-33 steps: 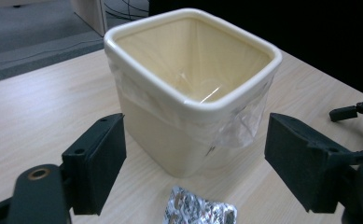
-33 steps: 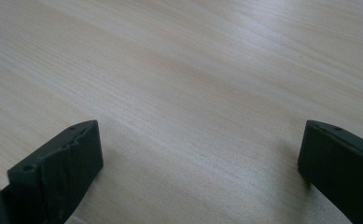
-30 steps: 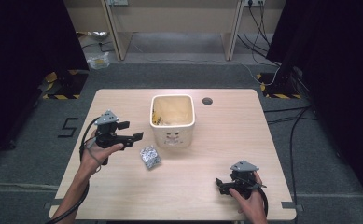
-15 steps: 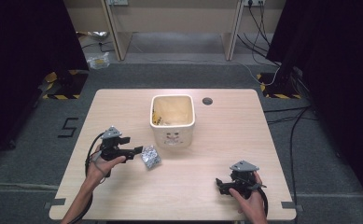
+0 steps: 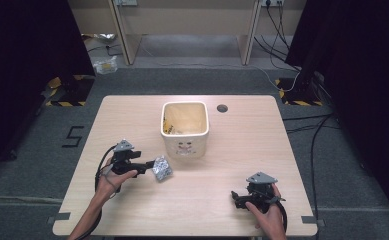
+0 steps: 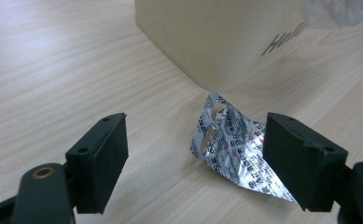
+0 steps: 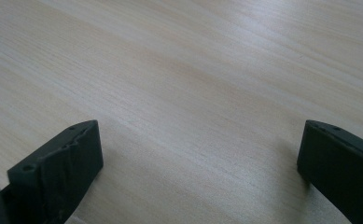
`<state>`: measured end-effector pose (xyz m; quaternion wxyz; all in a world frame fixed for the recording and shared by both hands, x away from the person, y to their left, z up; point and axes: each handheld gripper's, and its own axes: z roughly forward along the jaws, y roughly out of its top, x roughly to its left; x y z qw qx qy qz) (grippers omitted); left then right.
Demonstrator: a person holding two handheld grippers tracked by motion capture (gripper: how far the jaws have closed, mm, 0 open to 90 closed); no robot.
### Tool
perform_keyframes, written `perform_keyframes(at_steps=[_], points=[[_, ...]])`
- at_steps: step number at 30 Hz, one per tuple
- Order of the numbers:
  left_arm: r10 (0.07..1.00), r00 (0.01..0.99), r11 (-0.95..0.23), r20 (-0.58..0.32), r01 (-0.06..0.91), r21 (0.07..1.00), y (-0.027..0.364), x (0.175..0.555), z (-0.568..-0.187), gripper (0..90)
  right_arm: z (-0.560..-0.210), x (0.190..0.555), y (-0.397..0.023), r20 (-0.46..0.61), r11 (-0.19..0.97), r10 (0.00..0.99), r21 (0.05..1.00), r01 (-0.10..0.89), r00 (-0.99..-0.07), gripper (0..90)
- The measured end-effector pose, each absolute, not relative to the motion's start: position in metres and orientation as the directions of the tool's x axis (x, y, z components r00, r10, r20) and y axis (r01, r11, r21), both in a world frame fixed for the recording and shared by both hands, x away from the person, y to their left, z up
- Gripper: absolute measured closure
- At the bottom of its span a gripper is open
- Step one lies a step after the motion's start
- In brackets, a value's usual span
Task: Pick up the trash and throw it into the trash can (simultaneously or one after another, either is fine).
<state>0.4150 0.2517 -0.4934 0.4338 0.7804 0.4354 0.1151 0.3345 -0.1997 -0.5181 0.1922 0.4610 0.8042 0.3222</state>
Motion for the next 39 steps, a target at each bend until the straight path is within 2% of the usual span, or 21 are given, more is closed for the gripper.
perform_keyframes(at_steps=[14,22,23,28,31,32,35,39], points=[[0.763,0.616,-0.287,-0.198,0.596,0.75,0.232,0.421,-0.511,22.8,-0.518,0.334,-0.2,-0.014,0.37,0.864,0.695,0.616,-0.504,0.6],[0.756,0.636,-0.336,-0.153,0.577,0.744,0.219,0.423,-0.517,26.6,-0.518,0.334,-0.2,-0.014,0.37,0.864,0.696,0.615,-0.503,0.6],[0.754,0.64,-0.341,-0.15,0.575,0.744,0.219,0.423,-0.517,33.0,-0.518,0.334,-0.2,-0.014,0.37,0.864,0.695,0.616,-0.504,0.6],[0.741,0.653,-0.338,-0.153,0.561,0.756,0.219,0.421,-0.518,48.0,-0.518,0.334,-0.2,-0.014,0.37,0.864,0.696,0.615,-0.504,0.6],[0.733,0.661,-0.336,-0.159,0.556,0.76,0.219,0.419,-0.516,52.3,-0.518,0.334,-0.2,-0.014,0.37,0.864,0.696,0.615,-0.504,0.6],[0.726,0.666,-0.327,-0.172,0.554,0.765,0.221,0.419,-0.515,62.7,-0.518,0.334,-0.2,-0.015,0.37,0.864,0.697,0.614,-0.504,0.6],[0.714,0.669,-0.294,-0.207,0.554,0.779,0.224,0.418,-0.514,73.0,-0.518,0.334,-0.2,-0.015,0.37,0.864,0.697,0.614,-0.504,0.6],[0.69,0.682,-0.266,-0.242,0.55,0.792,0.226,0.414,-0.506,79.9,-0.518,0.334,-0.2,-0.015,0.37,0.864,0.697,0.614,-0.504,0.6]])
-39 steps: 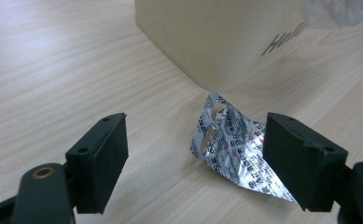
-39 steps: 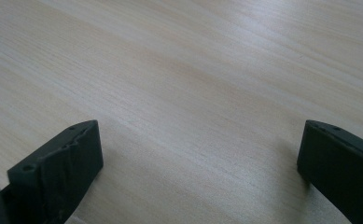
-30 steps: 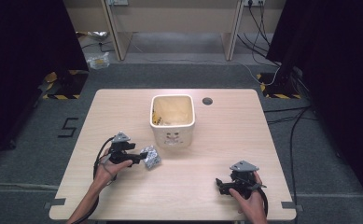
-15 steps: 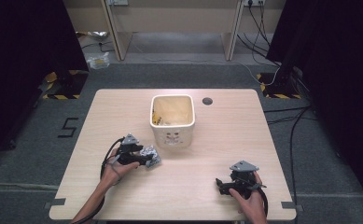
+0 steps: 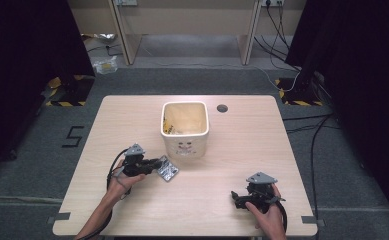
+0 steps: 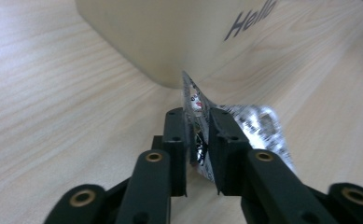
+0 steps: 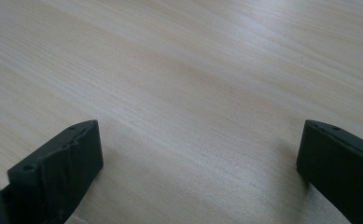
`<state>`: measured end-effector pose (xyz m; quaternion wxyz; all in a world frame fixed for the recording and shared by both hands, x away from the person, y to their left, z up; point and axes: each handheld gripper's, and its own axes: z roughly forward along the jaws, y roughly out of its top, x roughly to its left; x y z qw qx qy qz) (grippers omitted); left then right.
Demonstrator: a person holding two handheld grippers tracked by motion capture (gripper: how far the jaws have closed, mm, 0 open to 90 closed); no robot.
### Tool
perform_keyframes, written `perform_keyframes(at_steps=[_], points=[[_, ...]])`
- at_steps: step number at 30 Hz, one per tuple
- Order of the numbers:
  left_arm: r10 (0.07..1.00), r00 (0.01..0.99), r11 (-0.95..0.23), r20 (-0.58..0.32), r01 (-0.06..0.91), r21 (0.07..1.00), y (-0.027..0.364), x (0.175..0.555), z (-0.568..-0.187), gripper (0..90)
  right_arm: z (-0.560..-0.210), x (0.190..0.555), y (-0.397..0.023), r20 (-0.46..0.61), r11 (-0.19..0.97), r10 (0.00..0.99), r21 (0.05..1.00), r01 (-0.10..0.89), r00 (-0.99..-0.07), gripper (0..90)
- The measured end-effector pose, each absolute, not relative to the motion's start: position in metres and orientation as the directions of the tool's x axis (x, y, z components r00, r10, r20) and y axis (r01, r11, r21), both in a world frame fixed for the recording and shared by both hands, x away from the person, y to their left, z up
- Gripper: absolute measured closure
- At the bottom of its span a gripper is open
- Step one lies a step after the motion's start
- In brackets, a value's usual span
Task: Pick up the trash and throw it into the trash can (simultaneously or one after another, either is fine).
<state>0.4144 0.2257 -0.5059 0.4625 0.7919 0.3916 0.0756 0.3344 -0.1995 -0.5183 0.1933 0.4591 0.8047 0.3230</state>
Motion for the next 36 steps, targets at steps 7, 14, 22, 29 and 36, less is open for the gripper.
perform_keyframes(at_steps=[7,14,22,29,36], points=[[0.684,0.697,-0.286,-0.216,0.528,0.8,0.222,0.409,-0.496,82.5,-0.518,0.334,-0.199,-0.014,0.37,0.864,0.697,0.614,-0.504,0.6],[0.681,0.71,-0.307,-0.182,0.502,0.808,0.221,0.405,-0.486,82.8,-0.518,0.334,-0.199,-0.014,0.37,0.864,0.697,0.614,-0.504,0.6],[0.68,0.716,-0.327,-0.157,0.489,0.809,0.223,0.403,-0.481,82.9,-0.518,0.334,-0.199,-0.014,0.37,0.864,0.697,0.614,-0.504,0.6],[0.686,0.711,-0.322,-0.158,0.49,0.81,0.229,0.403,-0.479,82.9,-0.518,0.334,-0.2,-0.014,0.37,0.864,0.697,0.614,-0.504,0.6],[0.691,0.704,-0.306,-0.163,0.489,0.817,0.237,0.402,-0.473,82.9,-0.518,0.335,-0.2,-0.015,0.371,0.863,0.696,0.614,-0.505,0.6]])
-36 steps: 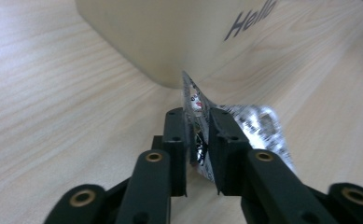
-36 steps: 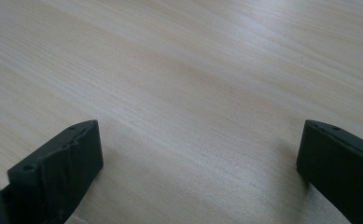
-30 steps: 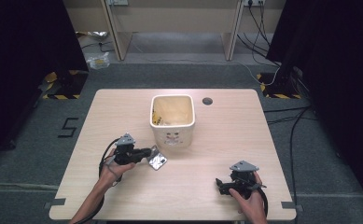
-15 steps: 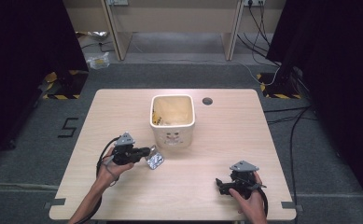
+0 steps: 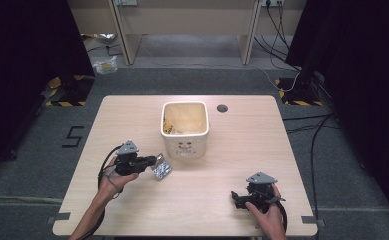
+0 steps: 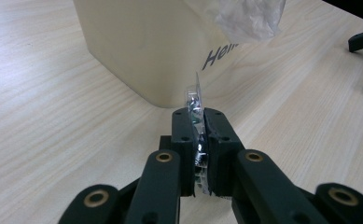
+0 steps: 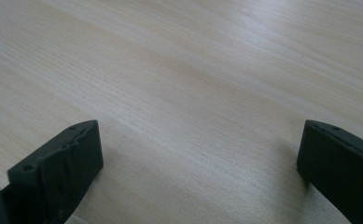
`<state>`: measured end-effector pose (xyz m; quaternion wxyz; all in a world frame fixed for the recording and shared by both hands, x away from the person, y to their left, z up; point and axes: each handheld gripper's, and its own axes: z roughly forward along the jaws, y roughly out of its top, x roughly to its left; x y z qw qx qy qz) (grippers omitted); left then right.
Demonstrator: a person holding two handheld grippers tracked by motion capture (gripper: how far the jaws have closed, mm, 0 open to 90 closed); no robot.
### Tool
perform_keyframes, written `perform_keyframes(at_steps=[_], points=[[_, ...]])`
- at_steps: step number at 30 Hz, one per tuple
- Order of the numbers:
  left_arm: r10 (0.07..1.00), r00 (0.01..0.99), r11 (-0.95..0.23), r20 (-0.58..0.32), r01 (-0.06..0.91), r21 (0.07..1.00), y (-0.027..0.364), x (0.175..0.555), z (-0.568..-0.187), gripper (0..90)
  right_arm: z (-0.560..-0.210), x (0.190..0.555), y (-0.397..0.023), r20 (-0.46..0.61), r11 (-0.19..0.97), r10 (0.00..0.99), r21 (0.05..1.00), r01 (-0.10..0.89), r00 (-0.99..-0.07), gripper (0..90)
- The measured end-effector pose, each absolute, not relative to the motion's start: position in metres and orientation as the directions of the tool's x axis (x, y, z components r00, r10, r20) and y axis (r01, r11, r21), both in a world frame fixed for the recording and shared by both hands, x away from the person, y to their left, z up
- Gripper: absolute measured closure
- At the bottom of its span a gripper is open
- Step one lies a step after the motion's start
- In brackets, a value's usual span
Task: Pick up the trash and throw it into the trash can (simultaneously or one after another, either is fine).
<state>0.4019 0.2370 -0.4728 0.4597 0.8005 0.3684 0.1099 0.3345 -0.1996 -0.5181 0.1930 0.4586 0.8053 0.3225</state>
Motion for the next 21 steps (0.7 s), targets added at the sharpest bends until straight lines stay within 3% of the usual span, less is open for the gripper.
perform_keyframes(at_steps=[21], points=[[0.735,0.661,-0.252,-0.151,0.472,0.845,0.266,0.404,-0.451,82.8,-0.518,0.335,-0.199,-0.011,0.371,0.862,0.695,0.616,-0.506,0.3]])
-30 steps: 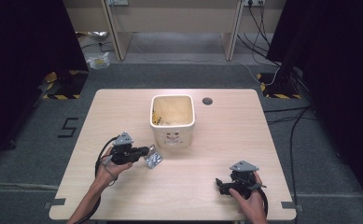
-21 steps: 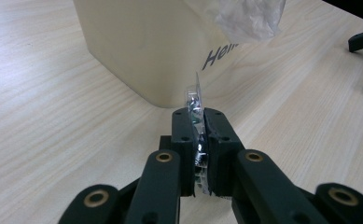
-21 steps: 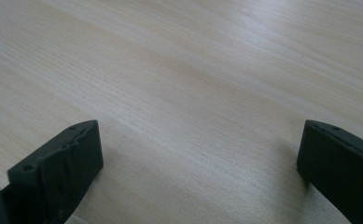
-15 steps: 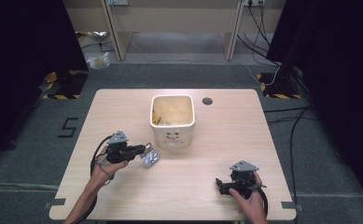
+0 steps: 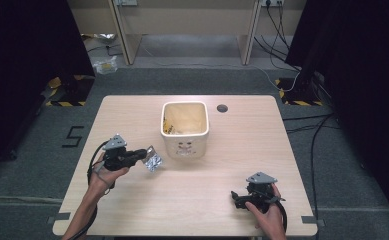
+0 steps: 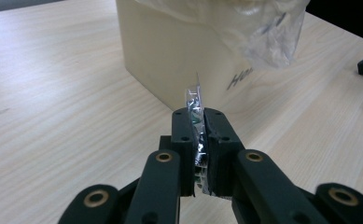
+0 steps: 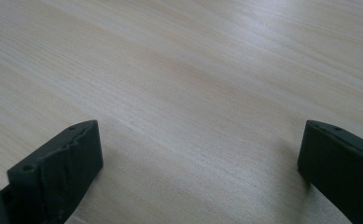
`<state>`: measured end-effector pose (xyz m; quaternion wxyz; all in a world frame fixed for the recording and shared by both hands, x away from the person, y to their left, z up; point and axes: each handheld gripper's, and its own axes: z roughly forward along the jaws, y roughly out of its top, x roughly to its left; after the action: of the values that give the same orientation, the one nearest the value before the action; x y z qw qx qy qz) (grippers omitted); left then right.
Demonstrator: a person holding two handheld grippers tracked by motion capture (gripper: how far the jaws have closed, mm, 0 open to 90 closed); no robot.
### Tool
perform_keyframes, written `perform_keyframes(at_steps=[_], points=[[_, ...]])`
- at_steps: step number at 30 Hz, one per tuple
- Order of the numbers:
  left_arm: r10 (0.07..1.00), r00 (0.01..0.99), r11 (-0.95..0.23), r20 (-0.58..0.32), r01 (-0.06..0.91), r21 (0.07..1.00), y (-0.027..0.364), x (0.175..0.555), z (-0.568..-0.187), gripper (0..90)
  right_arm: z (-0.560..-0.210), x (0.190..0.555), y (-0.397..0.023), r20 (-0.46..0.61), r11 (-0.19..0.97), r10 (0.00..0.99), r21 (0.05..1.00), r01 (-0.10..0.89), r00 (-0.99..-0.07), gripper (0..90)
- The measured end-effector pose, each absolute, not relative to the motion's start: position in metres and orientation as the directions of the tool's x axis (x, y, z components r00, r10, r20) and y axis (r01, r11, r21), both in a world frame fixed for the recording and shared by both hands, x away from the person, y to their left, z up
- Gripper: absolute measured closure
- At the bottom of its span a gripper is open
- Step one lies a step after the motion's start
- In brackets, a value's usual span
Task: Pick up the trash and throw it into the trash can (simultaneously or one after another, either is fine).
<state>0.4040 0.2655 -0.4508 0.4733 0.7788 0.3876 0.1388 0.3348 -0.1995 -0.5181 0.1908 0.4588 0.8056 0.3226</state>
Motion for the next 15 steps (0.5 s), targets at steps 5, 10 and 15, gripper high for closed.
perform_keyframes(at_steps=[5,10,15], points=[[0.748,0.653,-0.252,-0.121,0.448,0.858,0.275,0.406,-0.431,82.8,-0.518,0.335,-0.199,-0.011,0.37,0.862,0.695,0.616,-0.506,0.2],[0.755,0.649,-0.261,-0.092,0.427,0.866,0.279,0.406,-0.415,82.8,-0.518,0.335,-0.199,-0.011,0.37,0.862,0.695,0.616,-0.506,0.2],[0.763,0.644,-0.265,-0.066,0.404,0.876,0.284,0.41,-0.393,82.8,-0.518,0.335,-0.199,-0.011,0.371,0.862,0.695,0.616,-0.506,0.2]])
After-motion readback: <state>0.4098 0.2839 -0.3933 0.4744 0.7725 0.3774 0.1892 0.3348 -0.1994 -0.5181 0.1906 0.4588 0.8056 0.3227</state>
